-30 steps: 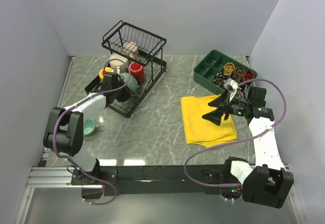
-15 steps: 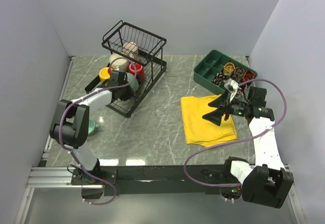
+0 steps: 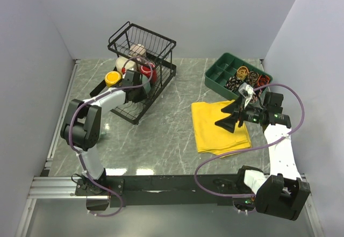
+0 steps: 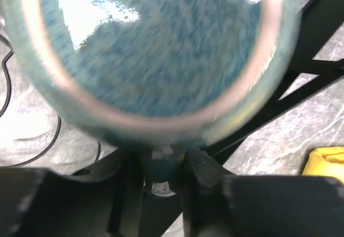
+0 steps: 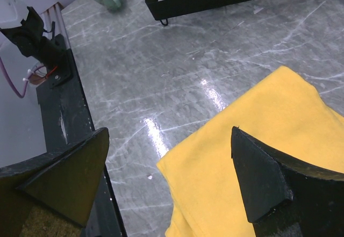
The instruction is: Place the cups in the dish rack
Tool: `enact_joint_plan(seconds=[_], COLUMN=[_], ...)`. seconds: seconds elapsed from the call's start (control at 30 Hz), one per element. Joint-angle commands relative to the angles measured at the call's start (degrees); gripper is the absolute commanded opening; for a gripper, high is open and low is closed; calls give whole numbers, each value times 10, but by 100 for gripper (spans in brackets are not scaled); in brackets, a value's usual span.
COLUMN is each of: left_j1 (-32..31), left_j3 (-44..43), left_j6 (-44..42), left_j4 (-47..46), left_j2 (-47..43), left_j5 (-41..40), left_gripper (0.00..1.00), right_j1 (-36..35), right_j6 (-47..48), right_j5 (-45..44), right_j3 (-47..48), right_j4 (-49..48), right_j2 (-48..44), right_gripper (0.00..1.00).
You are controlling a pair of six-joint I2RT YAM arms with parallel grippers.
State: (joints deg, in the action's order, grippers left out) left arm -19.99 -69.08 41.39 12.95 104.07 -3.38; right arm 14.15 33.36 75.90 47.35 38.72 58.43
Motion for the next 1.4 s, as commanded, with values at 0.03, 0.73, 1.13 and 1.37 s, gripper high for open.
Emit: enact_joint_plan(seconds=[0.03, 0.73, 1.13, 1.37], left_j1=[-7, -20, -16, 71], left_j3=[-48, 11, 163, 264], left_j6=[-15, -43, -16, 41], left_j4=[-13, -5, 65, 145], left_j2=[4, -127, -402, -621], left_j5=[-20, -23, -79, -81], left_gripper=[41, 71, 93, 99], right_j1=[8, 18, 18, 18], right_j6=[12, 30, 19, 21], right_j5=[15, 13, -10, -10], right_j3=[25, 32, 28, 31], right_j4=[7, 28, 14, 21], right_j2=[-4, 0, -3, 0], right_gripper=[100, 100, 100, 100])
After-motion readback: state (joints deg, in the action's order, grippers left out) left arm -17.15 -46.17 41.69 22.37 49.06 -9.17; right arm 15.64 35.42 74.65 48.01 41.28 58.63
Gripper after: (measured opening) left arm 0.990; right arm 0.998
